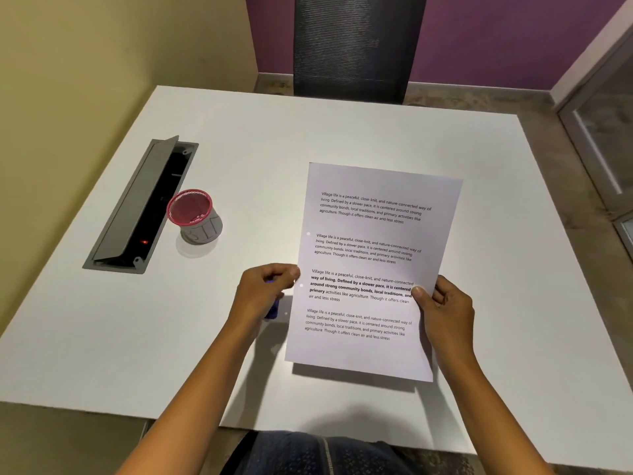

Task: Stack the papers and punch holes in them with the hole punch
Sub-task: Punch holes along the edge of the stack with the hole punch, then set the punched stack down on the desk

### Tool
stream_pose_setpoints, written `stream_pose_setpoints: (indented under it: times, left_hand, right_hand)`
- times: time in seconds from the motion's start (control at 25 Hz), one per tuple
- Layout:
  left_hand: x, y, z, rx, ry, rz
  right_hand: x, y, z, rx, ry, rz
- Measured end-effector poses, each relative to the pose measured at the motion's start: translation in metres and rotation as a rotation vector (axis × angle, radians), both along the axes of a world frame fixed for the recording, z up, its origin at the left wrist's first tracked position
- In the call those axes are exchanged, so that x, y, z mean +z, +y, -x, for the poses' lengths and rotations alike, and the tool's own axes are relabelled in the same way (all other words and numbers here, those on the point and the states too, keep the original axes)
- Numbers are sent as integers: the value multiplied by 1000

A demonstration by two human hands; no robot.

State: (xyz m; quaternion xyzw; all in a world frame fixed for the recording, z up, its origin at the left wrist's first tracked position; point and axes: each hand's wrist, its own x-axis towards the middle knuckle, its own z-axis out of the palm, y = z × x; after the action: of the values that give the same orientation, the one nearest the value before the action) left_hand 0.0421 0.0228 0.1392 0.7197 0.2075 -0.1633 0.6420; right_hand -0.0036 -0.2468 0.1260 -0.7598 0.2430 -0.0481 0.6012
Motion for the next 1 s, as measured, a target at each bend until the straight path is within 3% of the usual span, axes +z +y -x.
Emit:
stream_pose_setpoints:
  times: [0.28, 0.48, 1.0]
  left_hand:
    - [-4, -36, -21, -92, 5, -37]
    - [-12, -97, -57, -188, -40, -72]
    - [-72, -244, -169, -161, 8, -188]
  right_hand:
    - [-2, -32, -16, -42, 42, 60]
    - [-3, -86, -51, -236, 65, 111]
    - [-71, -190, -178, -538, 166, 250]
